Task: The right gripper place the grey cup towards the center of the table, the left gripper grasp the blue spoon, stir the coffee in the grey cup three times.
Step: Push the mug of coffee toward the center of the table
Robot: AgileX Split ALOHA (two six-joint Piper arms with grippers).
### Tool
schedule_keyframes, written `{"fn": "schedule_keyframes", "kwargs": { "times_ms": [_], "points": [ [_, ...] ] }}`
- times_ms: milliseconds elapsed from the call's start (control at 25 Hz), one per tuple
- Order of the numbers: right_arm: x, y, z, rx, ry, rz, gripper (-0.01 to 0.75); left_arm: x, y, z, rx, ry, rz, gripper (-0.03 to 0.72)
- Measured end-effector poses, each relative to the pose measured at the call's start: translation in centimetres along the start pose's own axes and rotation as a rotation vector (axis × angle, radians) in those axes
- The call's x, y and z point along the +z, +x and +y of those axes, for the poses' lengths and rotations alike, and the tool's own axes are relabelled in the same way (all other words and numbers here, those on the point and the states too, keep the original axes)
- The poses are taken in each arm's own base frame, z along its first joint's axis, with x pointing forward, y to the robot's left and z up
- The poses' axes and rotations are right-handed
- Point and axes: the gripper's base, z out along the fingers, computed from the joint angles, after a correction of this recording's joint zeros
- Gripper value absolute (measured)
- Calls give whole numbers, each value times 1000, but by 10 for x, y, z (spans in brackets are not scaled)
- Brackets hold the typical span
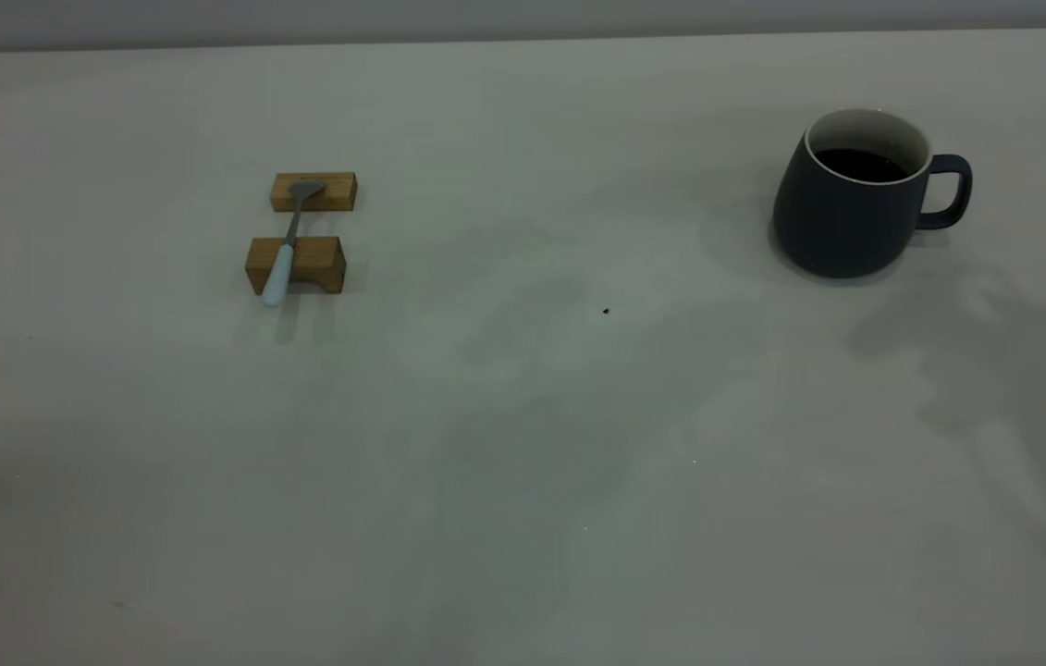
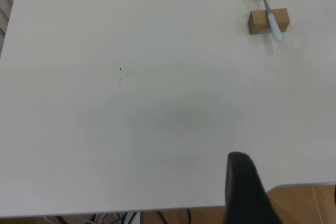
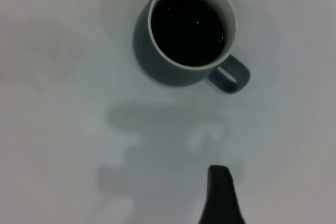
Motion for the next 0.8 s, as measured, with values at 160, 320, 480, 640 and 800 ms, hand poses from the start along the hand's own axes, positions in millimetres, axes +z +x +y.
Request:
{"fn": "schedule_keyframes", "kwargs": {
  "times_ms": [160,320,480,640,800],
  "points": [
    [43,-5,-5,-207,-41,38,579,0,0,0,0,0,0,477],
    [83,-7,-11,-394,-117,79,579,0,0,0,0,0,0,477],
    [117,-7,-25,-493,-188,98,571,0,0,0,0,0,0,477],
    [137,-6,-42,-518,-206,78,547,0,0,0,0,0,0,477],
    [151,-5,-51,-526,-215,33,537,0,0,0,0,0,0,477]
  ]
}}
